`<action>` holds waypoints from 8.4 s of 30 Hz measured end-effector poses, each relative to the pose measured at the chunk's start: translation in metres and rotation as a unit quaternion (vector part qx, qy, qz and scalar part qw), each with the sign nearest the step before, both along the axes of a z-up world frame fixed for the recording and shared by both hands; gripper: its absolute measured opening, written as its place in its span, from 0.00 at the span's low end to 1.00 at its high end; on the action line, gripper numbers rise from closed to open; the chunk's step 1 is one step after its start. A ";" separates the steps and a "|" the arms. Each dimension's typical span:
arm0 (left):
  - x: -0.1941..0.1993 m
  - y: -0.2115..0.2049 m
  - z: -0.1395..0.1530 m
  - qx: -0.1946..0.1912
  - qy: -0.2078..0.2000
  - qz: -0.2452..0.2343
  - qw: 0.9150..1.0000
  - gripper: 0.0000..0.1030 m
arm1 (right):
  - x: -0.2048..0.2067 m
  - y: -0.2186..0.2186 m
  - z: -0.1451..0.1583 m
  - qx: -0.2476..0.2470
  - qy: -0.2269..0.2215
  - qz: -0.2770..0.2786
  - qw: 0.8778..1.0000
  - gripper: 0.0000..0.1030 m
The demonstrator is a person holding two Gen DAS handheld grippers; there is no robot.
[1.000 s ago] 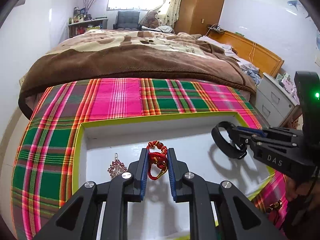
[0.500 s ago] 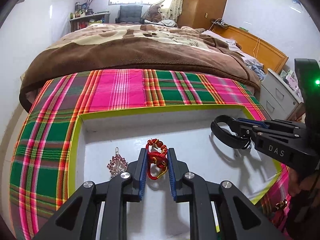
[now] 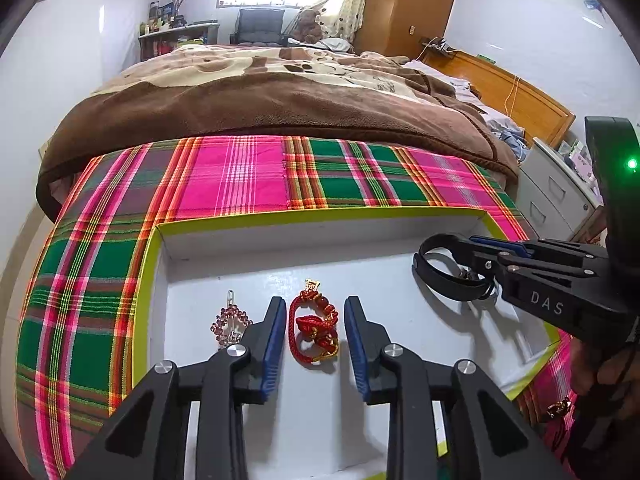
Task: Organize jewelry
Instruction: 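Open the left tool to set the red ornament in the tray while the right tool releases the black band, then withdraw both open tools from the tray toward the remaining jewelry, then grasp the pink coiled bracelet with the left tool while the right tool grasps the gold charm, then carry the pink bracelet and gold charm over the tray with both tools, then open both tools to drop the pink bracelet and gold charm in the tray, then withdraw both open tools back to the jewelry on the bedspread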
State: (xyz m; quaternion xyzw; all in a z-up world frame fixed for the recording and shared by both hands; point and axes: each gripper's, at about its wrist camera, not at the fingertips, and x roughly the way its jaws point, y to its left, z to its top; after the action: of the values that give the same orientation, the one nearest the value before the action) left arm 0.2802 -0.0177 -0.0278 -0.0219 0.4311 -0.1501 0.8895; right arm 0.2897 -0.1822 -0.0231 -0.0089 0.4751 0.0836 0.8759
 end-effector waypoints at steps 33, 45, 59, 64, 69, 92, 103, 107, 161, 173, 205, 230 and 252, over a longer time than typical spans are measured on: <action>-0.130 0.033 0.043 -0.045 -0.050 0.013 0.998 0.42 | -0.120 -0.037 0.044 0.064 -0.074 0.005 0.995 0.39; -0.176 0.052 0.037 -0.046 -0.056 0.021 0.997 0.42 | -0.168 -0.065 0.028 0.058 -0.074 -0.008 0.996 0.39; -0.193 0.063 0.011 -0.051 -0.028 0.032 0.998 0.42 | -0.194 -0.079 -0.005 0.020 -0.055 0.015 0.998 0.39; -0.192 0.063 0.005 -0.045 -0.019 0.037 0.998 0.42 | -0.190 -0.074 -0.012 0.015 -0.043 0.027 0.999 0.39; -0.187 0.064 0.001 -0.041 -0.008 0.041 0.998 0.42 | -0.189 -0.069 -0.020 -0.001 -0.036 0.035 0.999 0.39; -0.171 0.043 -0.011 -0.004 0.005 0.025 1.000 0.42 | -0.192 -0.080 -0.014 0.004 -0.058 0.000 0.998 0.16; -0.159 0.032 -0.010 0.034 0.010 0.016 0.999 0.35 | -0.198 -0.088 -0.007 0.023 -0.072 -0.014 0.997 0.16; -0.159 0.024 -0.011 0.074 0.003 0.007 0.997 0.21 | -0.199 -0.088 -0.006 0.027 -0.073 -0.015 0.997 0.16; -0.096 0.050 0.057 -0.011 -0.061 0.031 0.998 0.09 | -0.126 -0.045 0.049 0.079 -0.111 0.019 0.991 0.16; -0.054 0.049 0.028 0.002 -0.030 0.045 0.999 0.09 | -0.074 -0.040 0.018 0.076 -0.066 0.013 0.995 0.16; -0.044 0.053 0.002 0.007 0.013 0.053 0.998 0.09 | -0.068 -0.018 -0.009 0.008 -0.037 0.042 0.998 0.17; -0.088 0.056 0.029 -0.029 -0.024 0.044 0.998 0.34 | -0.096 -0.031 0.010 0.045 -0.063 0.022 0.997 0.38; -0.201 0.039 0.030 -0.059 -0.038 0.011 0.997 0.35 | -0.223 -0.032 0.016 0.074 -0.091 0.062 0.991 0.38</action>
State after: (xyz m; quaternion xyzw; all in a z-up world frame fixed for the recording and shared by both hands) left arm 0.0788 0.0215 0.0022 -0.0732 0.3872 -0.1658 0.9040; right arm 0.0668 -0.2138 -0.0074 0.0195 0.3840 0.1714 0.9071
